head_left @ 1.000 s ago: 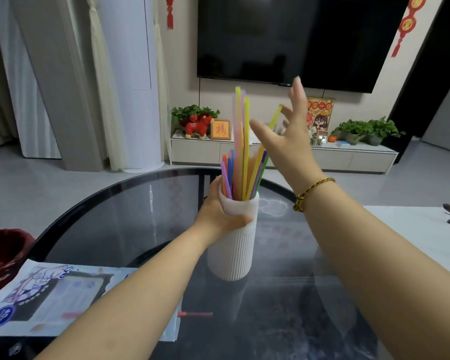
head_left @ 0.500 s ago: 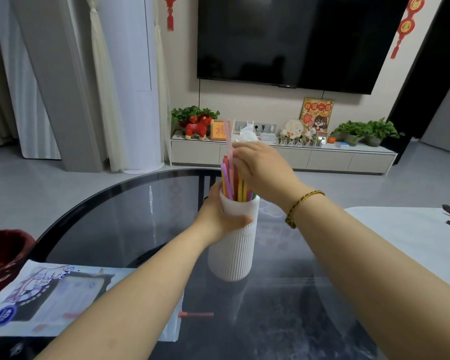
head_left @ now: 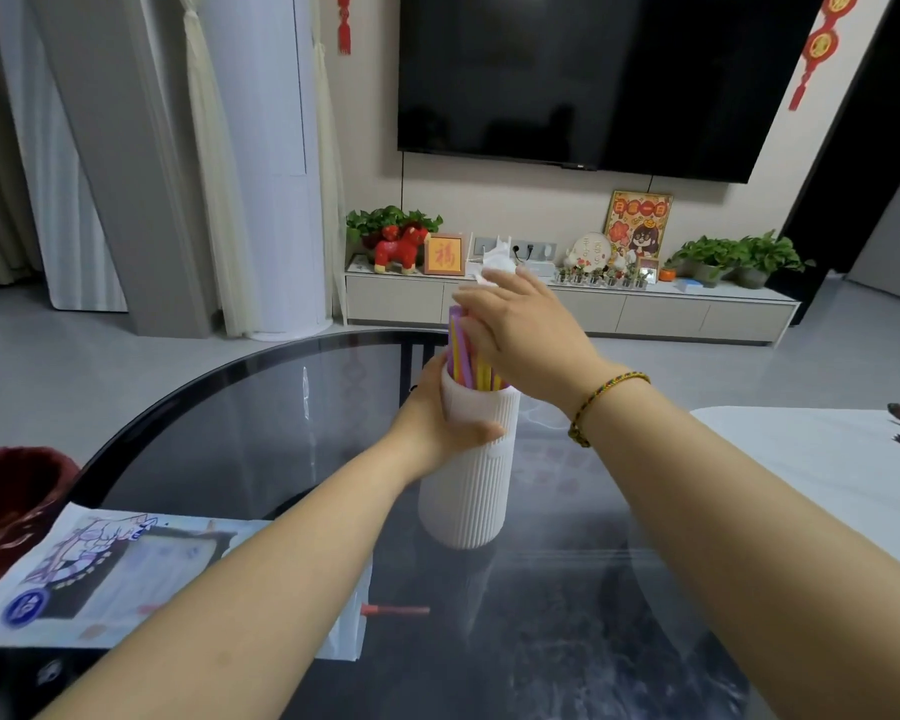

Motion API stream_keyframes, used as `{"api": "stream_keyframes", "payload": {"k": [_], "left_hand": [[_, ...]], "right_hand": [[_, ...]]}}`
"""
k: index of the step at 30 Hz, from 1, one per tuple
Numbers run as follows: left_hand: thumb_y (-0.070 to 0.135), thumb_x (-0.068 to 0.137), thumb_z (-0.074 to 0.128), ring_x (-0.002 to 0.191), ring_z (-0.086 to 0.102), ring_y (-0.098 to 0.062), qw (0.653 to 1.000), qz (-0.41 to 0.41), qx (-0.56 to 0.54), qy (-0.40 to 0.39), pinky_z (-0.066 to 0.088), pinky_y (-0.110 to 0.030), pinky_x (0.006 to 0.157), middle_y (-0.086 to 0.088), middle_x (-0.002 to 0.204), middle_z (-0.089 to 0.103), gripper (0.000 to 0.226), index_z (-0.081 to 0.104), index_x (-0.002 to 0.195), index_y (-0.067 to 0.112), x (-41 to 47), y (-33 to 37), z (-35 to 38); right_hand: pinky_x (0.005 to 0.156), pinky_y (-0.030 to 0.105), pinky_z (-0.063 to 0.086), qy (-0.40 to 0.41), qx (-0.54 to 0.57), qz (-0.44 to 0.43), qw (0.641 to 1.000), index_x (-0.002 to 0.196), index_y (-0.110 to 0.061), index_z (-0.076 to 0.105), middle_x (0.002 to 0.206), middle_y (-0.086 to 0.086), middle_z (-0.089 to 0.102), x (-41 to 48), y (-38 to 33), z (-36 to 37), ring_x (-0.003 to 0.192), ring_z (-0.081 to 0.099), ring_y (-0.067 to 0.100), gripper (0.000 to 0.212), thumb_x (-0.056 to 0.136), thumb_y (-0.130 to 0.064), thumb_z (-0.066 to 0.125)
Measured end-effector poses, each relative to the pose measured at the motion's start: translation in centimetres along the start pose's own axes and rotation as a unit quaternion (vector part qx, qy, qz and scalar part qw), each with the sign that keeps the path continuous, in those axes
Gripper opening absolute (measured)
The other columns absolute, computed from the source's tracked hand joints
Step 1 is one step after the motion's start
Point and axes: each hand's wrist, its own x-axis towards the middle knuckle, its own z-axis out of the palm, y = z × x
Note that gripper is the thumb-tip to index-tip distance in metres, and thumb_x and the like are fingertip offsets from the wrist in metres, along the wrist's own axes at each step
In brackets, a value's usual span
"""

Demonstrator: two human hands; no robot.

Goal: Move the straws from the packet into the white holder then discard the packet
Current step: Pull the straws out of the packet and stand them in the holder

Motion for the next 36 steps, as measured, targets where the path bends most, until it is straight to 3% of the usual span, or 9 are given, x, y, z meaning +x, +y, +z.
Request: {"api": "stream_keyframes", "payload": {"k": [2,4,7,11,15,17,29,32,36], "left_hand": [[0.037,0.06,0.072,0.1,0.046,-0.001,0.999,-0.012,0.018,-0.028,0.036,-0.007,0.074,0.019,0.111,0.044,0.08,0.028,0.127,0.037,-1.0,-0.3,-0.6],[0.043,0.067,0.067,0.116,0.042,-0.004,0.997,-0.051,0.053,-0.036,0.035,-0.021,0.094,0.014,0.13,0.042,0.08,0.023,0.133,0.037,-2.5,-1.4,-1.5],[0.027,0.085,0.056,0.134,0.029,-0.016,0.989,-0.081,0.123,0.009,0.022,-0.026,0.106,-0.003,0.148,0.031,0.063,0.024,0.139,0.019,-6.0,-3.6,-3.2],[0.027,0.09,0.047,0.136,0.026,-0.016,0.959,-0.078,0.268,0.043,0.016,-0.027,0.11,-0.001,0.146,0.035,0.043,0.04,0.132,0.021,-12.1,-6.8,-5.3],[0.038,0.092,0.037,0.141,0.007,-0.014,0.906,-0.145,0.395,0.044,0.0,-0.028,0.114,0.003,0.154,0.014,0.051,0.023,0.139,0.026,-16.5,-9.2,-6.1],[0.041,0.092,0.033,0.142,-0.001,-0.013,0.897,-0.168,0.408,0.028,-0.006,-0.029,0.114,0.003,0.155,0.005,0.056,0.011,0.141,0.027,-17.7,-9.9,-6.0],[0.045,0.093,0.023,0.141,-0.012,-0.011,0.882,-0.178,0.436,-0.004,-0.014,-0.031,0.112,0.003,0.155,-0.006,0.057,0.0,0.142,0.027,-18.9,-10.6,-5.6],[0.044,0.093,0.024,0.141,-0.011,-0.011,0.885,-0.18,0.43,-0.002,-0.013,-0.03,0.112,0.003,0.155,-0.005,0.057,0.001,0.142,0.027,-19.0,-10.6,-5.6],[0.045,0.092,0.027,0.142,-0.007,-0.011,0.888,-0.173,0.426,0.008,-0.01,-0.03,0.113,0.004,0.155,0.001,0.057,0.005,0.142,0.027,-18.9,-10.6,-5.6]], "right_hand": [[0.115,0.033,0.003,0.026,-0.011,0.0,1.0,0.138,-0.013,0.033,0.15,0.008,0.031,-0.5,-0.5,-0.1,0.141,0.018,0.024,0.044,0.096,-0.027,0.033],[0.113,0.041,0.02,0.089,-0.004,-0.008,0.996,0.132,-0.007,0.042,0.142,0.016,0.041,-1.5,-1.7,-0.2,0.134,0.033,0.031,0.043,0.092,-0.022,0.043],[0.08,0.041,0.053,0.197,0.036,-0.074,0.977,0.096,0.001,0.065,0.099,0.021,0.069,-4.1,-4.1,1.2,0.09,0.065,0.035,0.022,0.081,-0.008,0.052],[0.052,0.028,0.052,0.093,0.072,-0.131,0.984,0.07,-0.004,0.066,0.071,0.012,0.069,-8.2,-7.4,5.7,0.06,0.062,0.028,0.024,0.079,-0.016,0.048],[0.093,0.036,0.041,-0.209,0.052,-0.048,0.975,0.114,-0.002,0.054,0.122,0.014,0.053,-10.4,-9.2,10.7,0.106,0.048,0.028,0.049,0.088,-0.039,0.034],[0.098,0.037,0.035,-0.285,0.045,-0.017,0.957,0.121,-0.004,0.049,0.129,0.013,0.046,-11.2,-9.8,12.5,0.114,0.041,0.028,0.049,0.093,-0.042,0.035],[0.083,0.032,0.046,-0.23,0.14,0.064,0.961,0.105,-0.014,0.062,0.108,0.006,0.066,-13.1,-8.9,12.0,0.099,0.058,0.023,0.025,0.091,-0.025,0.046],[0.067,0.018,0.049,-0.219,0.284,0.166,0.919,0.085,-0.016,0.068,0.082,0.002,0.069,-13.4,-6.5,9.3,0.072,0.06,0.014,0.01,0.084,-0.015,0.058],[0.041,0.01,0.045,-0.117,0.482,0.331,0.803,0.064,-0.014,0.062,0.056,0.001,0.056,-14.1,-2.3,5.2,0.041,0.05,0.004,0.019,0.082,-0.006,0.061]]}}
